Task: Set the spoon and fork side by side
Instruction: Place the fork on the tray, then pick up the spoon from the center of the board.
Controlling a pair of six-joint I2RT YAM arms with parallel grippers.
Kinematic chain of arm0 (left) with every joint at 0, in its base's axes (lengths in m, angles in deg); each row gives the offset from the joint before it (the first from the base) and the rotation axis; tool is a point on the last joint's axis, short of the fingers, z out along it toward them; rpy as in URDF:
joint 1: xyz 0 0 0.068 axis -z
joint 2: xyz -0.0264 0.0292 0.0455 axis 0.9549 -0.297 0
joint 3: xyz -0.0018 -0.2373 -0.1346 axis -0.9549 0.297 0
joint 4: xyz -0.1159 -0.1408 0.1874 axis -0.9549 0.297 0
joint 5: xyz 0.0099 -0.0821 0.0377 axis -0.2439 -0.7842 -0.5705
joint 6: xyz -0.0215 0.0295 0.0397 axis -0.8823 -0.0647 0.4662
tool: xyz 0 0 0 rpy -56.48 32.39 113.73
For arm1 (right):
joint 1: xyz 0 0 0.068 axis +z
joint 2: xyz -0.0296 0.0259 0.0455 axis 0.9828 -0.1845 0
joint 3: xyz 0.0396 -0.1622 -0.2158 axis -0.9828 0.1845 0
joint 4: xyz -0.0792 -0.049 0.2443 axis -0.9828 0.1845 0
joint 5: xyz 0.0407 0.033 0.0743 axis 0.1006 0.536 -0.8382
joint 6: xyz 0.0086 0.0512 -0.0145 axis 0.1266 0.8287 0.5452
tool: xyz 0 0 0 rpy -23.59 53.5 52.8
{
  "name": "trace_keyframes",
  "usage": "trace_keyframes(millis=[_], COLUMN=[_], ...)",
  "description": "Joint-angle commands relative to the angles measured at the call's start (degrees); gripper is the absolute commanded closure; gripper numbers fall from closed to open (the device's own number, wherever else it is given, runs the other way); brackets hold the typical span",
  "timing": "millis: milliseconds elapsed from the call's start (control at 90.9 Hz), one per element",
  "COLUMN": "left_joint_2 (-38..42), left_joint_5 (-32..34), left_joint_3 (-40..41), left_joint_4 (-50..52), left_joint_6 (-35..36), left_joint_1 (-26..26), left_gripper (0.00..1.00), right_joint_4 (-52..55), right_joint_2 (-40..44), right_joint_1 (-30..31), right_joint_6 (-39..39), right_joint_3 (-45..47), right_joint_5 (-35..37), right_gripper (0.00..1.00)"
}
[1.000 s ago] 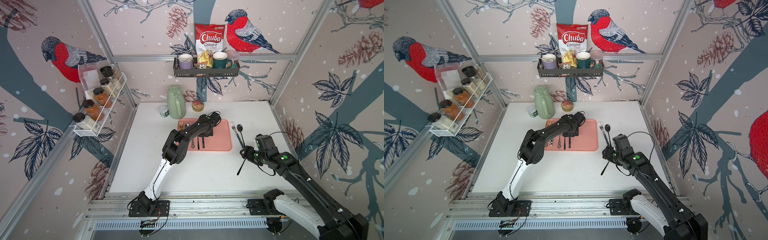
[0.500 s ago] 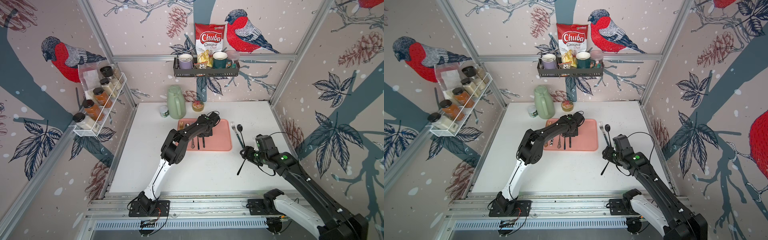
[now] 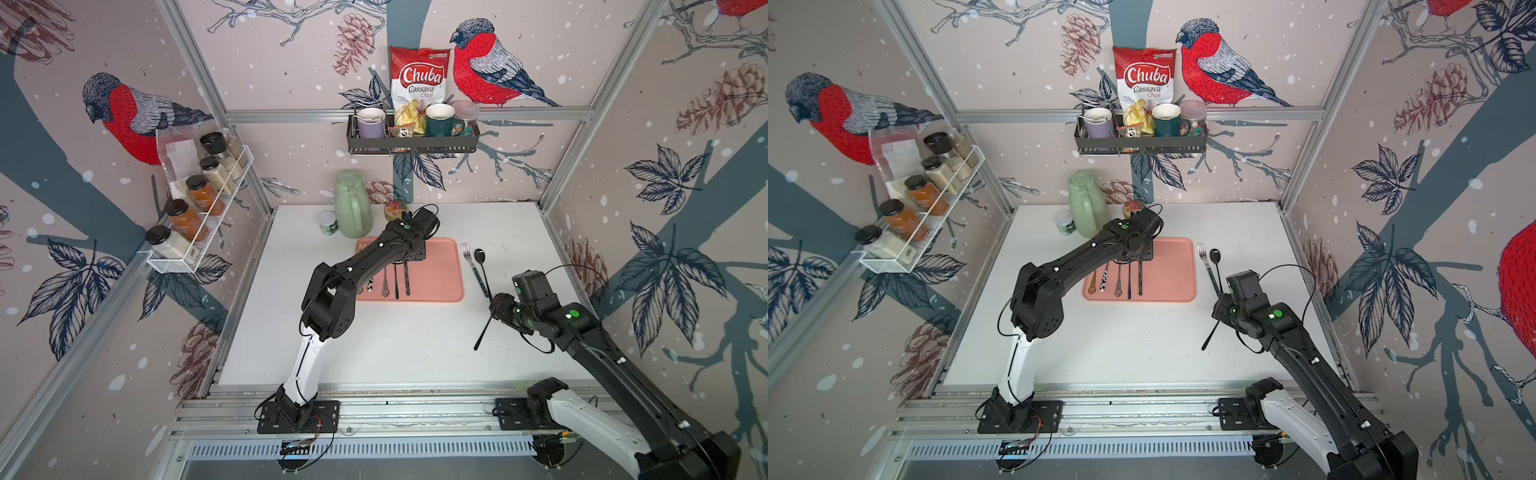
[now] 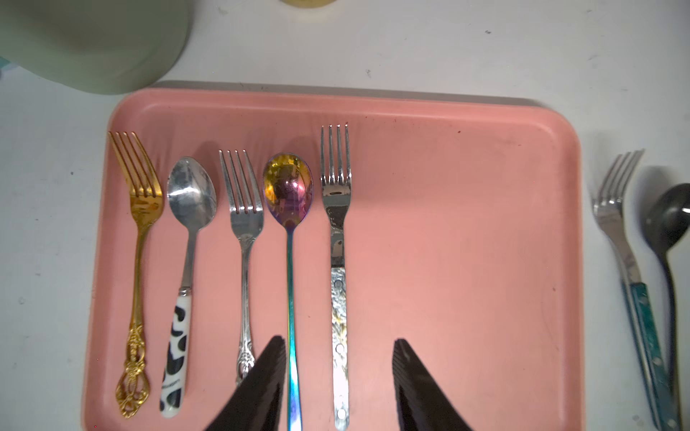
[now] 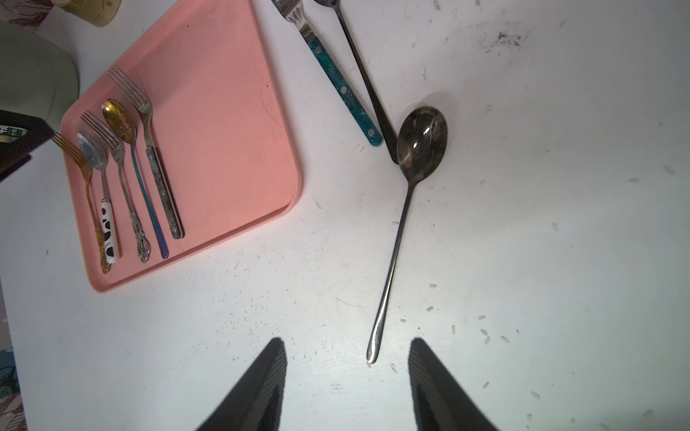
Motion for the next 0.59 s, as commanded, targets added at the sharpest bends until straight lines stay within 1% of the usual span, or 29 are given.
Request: trace_keyframes(millis=[0,121,209,297,440,517,583], left_joint_2=[4.41,10.76,16.64,22.82,33.03,38.36,44.08], left_joint_5=[0.16,-1.4,-1.64,-0.91,-1.12,-2.98,-4.96], left_joint_3=[2.48,8.99,15.37,22.48,34.98,42.22,49.4], left_joint_4=[1.2,-1.74,-5.03,-8.09,-15.03,-19.4,-24.3], left_joint_6=[2.48,4.67,5.66,6.81,8.46,8.84,9.08], left_joint_1=[0.47,0.83,0.84,0.77,-0.08,-1.51,-3.2], left_gripper=[0.52,0.53,0.59,0.6,0.54,0.52,0.47], right_joint_4=[2.77,2.05,2.45,3.18,2.06,0.87,-1.12], right_joint_2=[-1.07,-1.55,-2.82,-4.8,-6.52,-6.91,-6.96], right_joint_1=[0.38,0.76,1.83,2.97,4.49,4.67,4.83], right_joint_6=[0.48,2.12,3.24,3.91,5.28,6.4,7.47], right_joint_3=[0.34,1.51,1.46,1.11,1.74,2.42,3.34], right_joint_5=[2.56,3.43,5.55,7.22,8.75,9.26,10.27], right_gripper=[0.46,0.46,0.46,0.46,0.46,0.46,0.46])
